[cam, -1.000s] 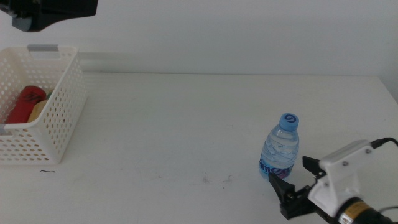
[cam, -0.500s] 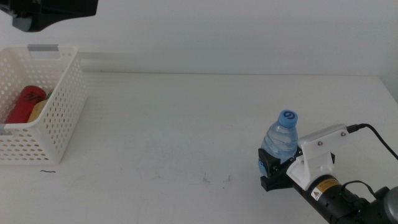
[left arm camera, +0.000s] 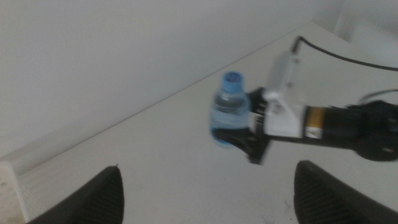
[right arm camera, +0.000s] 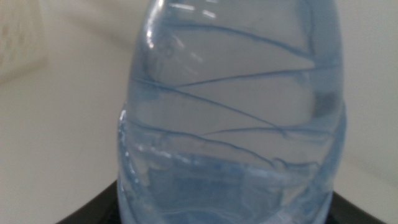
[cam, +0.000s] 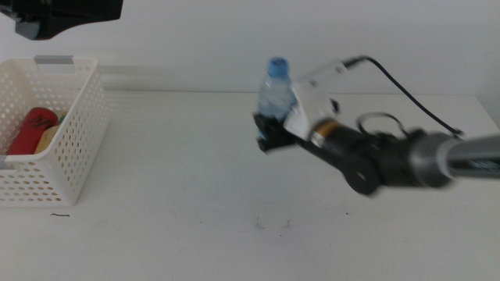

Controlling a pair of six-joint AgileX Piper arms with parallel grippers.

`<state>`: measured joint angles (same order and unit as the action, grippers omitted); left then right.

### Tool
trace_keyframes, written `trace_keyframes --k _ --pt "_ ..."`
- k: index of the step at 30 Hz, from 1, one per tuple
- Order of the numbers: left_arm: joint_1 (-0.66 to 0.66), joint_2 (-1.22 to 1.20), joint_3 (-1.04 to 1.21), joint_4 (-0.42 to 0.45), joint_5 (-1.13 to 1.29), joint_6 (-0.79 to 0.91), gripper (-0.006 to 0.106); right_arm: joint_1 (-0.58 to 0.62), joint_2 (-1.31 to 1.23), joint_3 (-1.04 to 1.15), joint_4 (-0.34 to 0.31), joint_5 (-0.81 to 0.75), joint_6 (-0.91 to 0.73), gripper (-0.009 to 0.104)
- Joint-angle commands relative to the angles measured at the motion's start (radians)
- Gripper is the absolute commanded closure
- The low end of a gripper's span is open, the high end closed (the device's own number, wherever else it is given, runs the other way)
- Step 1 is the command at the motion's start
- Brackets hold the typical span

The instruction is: Use arms to grab the bottles and put them into the dustbin to the left of the table.

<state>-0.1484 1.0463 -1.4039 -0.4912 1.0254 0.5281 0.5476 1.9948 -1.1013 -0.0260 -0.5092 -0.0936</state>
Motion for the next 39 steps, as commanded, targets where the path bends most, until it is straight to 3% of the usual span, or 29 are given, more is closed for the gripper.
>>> trace_keyframes --k 1,8,11,16,19,22,27,32,35,39 --pt "-0.002 -0.005 -0.005 -0.004 -0.013 -0.005 0.007 0.001 0.068 -0.143 -0.029 0.001 0.016 0.097" --pt "-0.002 -0.005 -0.005 -0.004 -0.013 -0.005 0.007 0.001 0.244 -0.364 -0.053 0.066 0.019 0.092" --pt "-0.002 -0.005 -0.005 -0.004 -0.013 -0.005 0.007 0.001 0.277 -0.373 -0.051 0.054 0.019 0.073" --pt "-0.002 -0.005 -0.005 -0.006 -0.013 -0.005 0.007 0.001 0.319 -0.373 -0.051 0.039 0.056 0.028" --pt "-0.002 -0.005 -0.005 -0.006 -0.013 -0.005 0.007 0.001 0.314 -0.353 -0.051 0.035 0.079 0.015" --pt "-0.002 -0.005 -0.005 -0.006 -0.013 -0.005 0.007 0.001 0.276 -0.288 -0.049 0.005 0.127 0.014" --pt "-0.002 -0.005 -0.005 -0.006 -0.013 -0.005 0.007 0.001 0.135 -0.024 -0.023 -0.186 0.152 0.014" --pt "-0.002 -0.005 -0.005 -0.004 -0.013 -0.005 0.007 0.001 -0.099 0.266 -0.023 -0.183 0.183 0.014" --pt "-0.002 -0.005 -0.005 -0.004 -0.013 -0.005 0.007 0.001 -0.316 0.392 -0.045 -0.035 0.289 0.014" --pt "-0.002 -0.005 -0.005 -0.004 -0.013 -0.005 0.007 0.001 -0.694 0.384 -0.124 0.421 0.353 0.014"
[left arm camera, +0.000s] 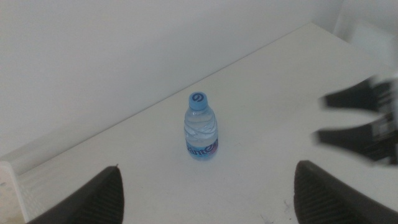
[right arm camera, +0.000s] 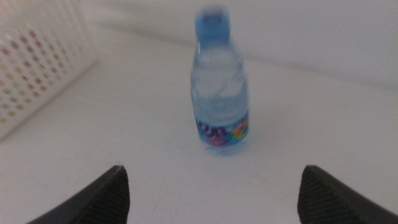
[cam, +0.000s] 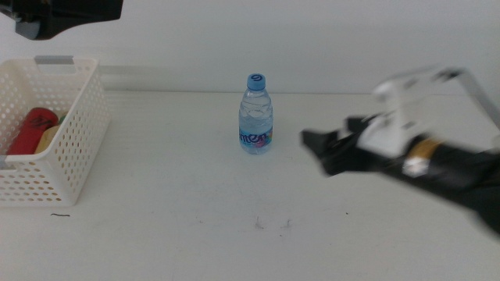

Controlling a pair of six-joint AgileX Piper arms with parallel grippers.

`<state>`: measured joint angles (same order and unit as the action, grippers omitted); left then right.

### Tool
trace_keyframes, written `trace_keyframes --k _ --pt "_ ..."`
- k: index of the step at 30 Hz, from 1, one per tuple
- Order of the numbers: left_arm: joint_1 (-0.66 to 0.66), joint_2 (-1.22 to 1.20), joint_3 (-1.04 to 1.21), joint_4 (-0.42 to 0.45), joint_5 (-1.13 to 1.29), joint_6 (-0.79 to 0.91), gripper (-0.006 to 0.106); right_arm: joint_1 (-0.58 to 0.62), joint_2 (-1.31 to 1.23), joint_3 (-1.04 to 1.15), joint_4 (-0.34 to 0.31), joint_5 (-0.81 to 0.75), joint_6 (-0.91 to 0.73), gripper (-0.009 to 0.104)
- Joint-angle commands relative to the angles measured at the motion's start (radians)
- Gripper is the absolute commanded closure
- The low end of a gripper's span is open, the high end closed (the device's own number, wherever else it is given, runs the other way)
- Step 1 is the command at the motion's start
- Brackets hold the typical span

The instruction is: Use arms to grab the bottles and put them into the dustbin to the left of the table.

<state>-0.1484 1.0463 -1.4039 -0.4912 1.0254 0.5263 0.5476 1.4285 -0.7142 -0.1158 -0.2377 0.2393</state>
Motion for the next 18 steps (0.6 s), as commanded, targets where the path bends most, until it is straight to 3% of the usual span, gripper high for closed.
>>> trace_keyframes --k 1,5,7,18 --pt "-0.002 -0.005 -0.005 -0.004 -0.013 -0.003 0.007 0.001 -0.212 -0.035 -0.041 0.269 -0.004 0.014" --pt "-0.002 -0.005 -0.005 -0.004 -0.013 -0.003 0.007 0.001 -0.421 -0.225 0.021 0.667 -0.146 0.014" --pt "-0.002 -0.005 -0.005 -0.004 -0.013 -0.003 0.007 0.001 -0.467 -0.306 0.050 0.781 -0.210 0.014" --pt "-0.002 -0.005 -0.005 -0.004 -0.013 -0.003 0.007 0.001 -0.473 -0.362 0.057 0.846 -0.232 0.015"
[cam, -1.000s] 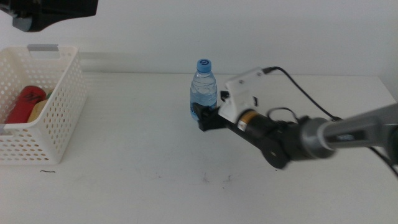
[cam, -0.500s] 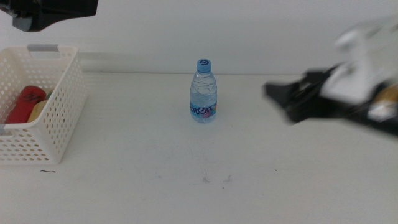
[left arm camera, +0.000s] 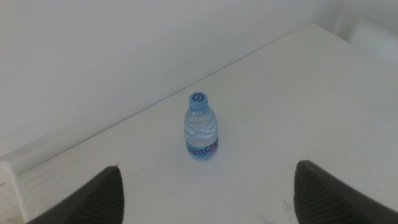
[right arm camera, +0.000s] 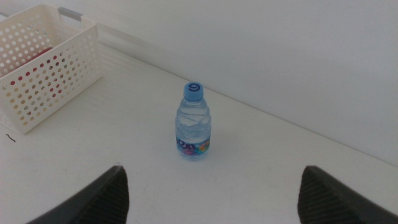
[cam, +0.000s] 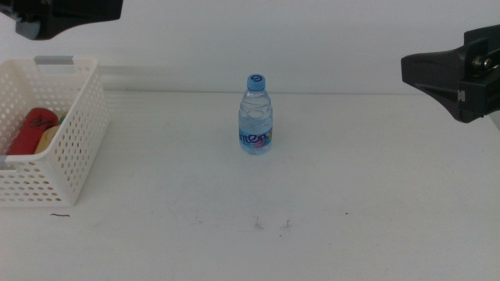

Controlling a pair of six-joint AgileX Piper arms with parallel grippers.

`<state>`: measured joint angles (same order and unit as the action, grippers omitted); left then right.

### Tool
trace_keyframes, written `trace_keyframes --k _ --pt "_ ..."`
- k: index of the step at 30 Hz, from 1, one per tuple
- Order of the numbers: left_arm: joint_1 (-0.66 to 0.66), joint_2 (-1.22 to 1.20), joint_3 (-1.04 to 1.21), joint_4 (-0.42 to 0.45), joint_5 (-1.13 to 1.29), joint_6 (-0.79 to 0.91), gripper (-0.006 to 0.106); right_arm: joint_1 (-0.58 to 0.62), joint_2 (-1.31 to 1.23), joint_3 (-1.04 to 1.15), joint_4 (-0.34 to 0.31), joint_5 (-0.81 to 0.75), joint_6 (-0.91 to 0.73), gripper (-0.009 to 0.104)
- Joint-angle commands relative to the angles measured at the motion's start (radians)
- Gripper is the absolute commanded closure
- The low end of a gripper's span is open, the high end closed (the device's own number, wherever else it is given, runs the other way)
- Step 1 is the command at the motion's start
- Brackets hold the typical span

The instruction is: Use arms to grab the bottles and put them into the dustbin to the left of the table.

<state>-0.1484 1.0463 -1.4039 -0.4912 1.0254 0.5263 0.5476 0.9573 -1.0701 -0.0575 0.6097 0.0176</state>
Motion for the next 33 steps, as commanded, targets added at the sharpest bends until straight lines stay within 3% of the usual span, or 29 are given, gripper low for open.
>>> trace_keyframes --k 1,4,7,9,12,15,18,20,23,30,33 --pt "-0.002 -0.005 -0.005 -0.004 -0.013 -0.003 0.007 0.001 -0.002 -0.006 -0.002 -0.001 -0.010 0.015" --pt "-0.002 -0.005 -0.005 -0.013 -0.043 -0.010 0.007 0.001 -0.002 -0.006 -0.002 -0.001 -0.010 0.015" --pt "-0.007 0.003 0.000 -0.087 -0.036 -0.008 0.007 0.001 -0.002 -0.006 -0.002 -0.001 -0.010 0.015" --pt "-0.045 0.004 0.034 -0.060 -0.108 -0.008 0.007 0.001 -0.002 -0.006 -0.002 -0.003 -0.010 0.015" --pt "-0.162 0.002 0.135 0.084 -0.316 -0.074 0.007 0.001 -0.002 -0.006 -0.002 -0.003 -0.010 0.015" --pt "-0.307 -0.005 0.305 0.342 -0.610 -0.309 0.007 0.001 -0.002 -0.006 -0.002 -0.003 -0.010 0.015" --pt "-0.405 0.002 0.550 0.657 -1.004 -0.553 0.007 0.001 -0.002 -0.006 -0.002 -0.003 -0.010 0.015" --pt "-0.407 0.034 0.691 0.760 -1.288 -0.619 0.007 0.001 -0.002 -0.006 -0.002 -0.003 -0.010 0.015" --pt "-0.400 0.101 0.817 0.761 -1.501 -0.617 0.007 0.001 -0.002 -0.006 -0.002 -0.003 -0.010 0.015" --pt "-0.400 0.279 0.895 0.682 -1.558 -0.673 0.007 0.001 -0.002 -0.006 -0.002 -0.003 -0.010 0.015" --pt "-0.373 0.401 0.893 0.687 -1.730 -0.673 0.007 0.001 -0.002 -0.006 -0.002 -0.003 -0.010 0.015"
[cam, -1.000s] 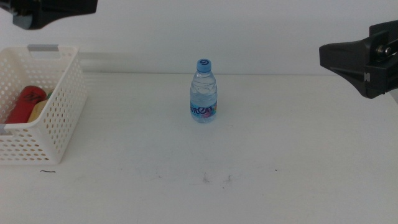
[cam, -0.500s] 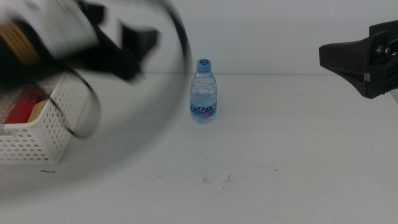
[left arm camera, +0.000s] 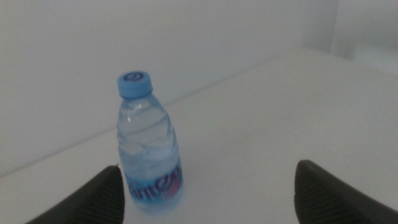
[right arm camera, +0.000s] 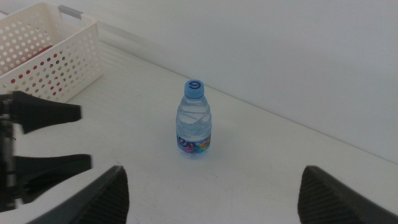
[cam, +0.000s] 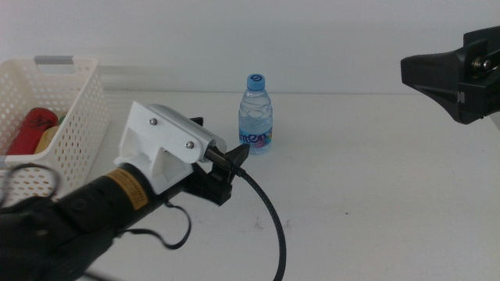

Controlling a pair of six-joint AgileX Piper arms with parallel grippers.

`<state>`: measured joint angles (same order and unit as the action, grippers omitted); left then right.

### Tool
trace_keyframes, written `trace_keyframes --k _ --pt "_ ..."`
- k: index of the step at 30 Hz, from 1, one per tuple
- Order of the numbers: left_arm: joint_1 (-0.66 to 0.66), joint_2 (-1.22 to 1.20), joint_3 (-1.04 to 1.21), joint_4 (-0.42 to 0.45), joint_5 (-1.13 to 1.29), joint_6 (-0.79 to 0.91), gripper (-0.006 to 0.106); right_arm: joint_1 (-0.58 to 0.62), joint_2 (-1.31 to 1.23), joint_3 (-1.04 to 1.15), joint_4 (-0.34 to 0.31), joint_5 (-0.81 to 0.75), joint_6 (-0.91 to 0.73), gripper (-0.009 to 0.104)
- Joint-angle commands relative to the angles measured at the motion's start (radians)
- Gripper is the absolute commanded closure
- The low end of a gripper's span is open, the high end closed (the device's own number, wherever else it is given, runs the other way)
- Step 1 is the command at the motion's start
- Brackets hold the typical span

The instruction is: Use arms to grab the bottles and put them into the dustbin to the left of the table.

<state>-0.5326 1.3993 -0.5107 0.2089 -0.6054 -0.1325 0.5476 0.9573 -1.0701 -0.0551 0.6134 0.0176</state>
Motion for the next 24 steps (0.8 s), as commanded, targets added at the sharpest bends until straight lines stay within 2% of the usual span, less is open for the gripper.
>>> trace_keyframes --k 1,4,7,16,24 --pt "0.025 0.097 0.000 -0.012 -0.178 -0.015 0.007 0.001 -0.002 -0.006 -0.004 -0.007 -0.010 0.015" --pt "0.068 0.240 -0.018 -0.007 -0.363 -0.039 0.007 0.001 -0.002 -0.006 -0.004 -0.007 -0.010 0.015" --pt "0.091 0.360 -0.086 0.018 -0.430 -0.063 0.007 0.001 -0.002 -0.006 -0.004 -0.007 -0.010 0.015" --pt "0.093 0.595 -0.363 0.010 -0.296 -0.050 0.007 0.001 -0.002 -0.006 -0.004 -0.007 -0.010 0.015" --pt "0.095 0.739 -0.530 -0.011 -0.280 -0.048 0.007 0.001 -0.002 -0.006 -0.004 -0.007 -0.010 0.015"
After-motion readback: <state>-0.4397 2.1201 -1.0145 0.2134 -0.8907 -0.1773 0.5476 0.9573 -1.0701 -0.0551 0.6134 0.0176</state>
